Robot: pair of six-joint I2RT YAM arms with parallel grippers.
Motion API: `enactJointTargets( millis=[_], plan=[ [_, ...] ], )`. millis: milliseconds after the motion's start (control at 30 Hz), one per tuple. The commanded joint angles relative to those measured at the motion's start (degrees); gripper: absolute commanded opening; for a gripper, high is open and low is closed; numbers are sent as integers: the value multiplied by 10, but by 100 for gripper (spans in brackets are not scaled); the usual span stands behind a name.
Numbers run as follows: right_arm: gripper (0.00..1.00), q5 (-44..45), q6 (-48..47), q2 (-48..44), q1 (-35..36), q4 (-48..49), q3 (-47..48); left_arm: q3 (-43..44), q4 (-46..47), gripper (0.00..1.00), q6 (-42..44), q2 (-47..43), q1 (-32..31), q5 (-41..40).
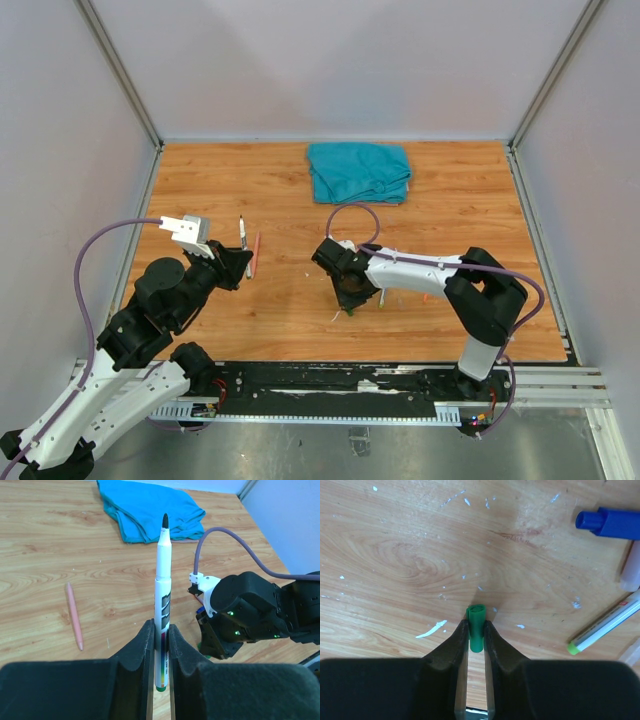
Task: Insert the pens into the pen caps
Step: Insert the pen cap onto the pen.
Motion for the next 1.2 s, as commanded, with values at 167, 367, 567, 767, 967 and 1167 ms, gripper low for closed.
enactJointTargets(
  millis=[167,367,567,767,967,1167],
  plan=[
    [14,4,-129,33,-19,-48,-9,-4,11,0,7,-8,1,1],
    [17,-2,-137,38,-19,-37,-23,-3,10,1,8,-8,1,0],
    [18,-16,-141,38,-19,-16,-40,-4,11,0,7,-5,1,1],
    [7,-8,-150,28,-23,-7,-52,-4,10,0,8,-5,1,1],
    [1,4,-165,-7,-22,3,-64,-6,11,0,0,-8,1,-5],
    [1,-22,-195,-63,-23,51,-98,-4,8,0,-4,-10,1,-26]
  ],
)
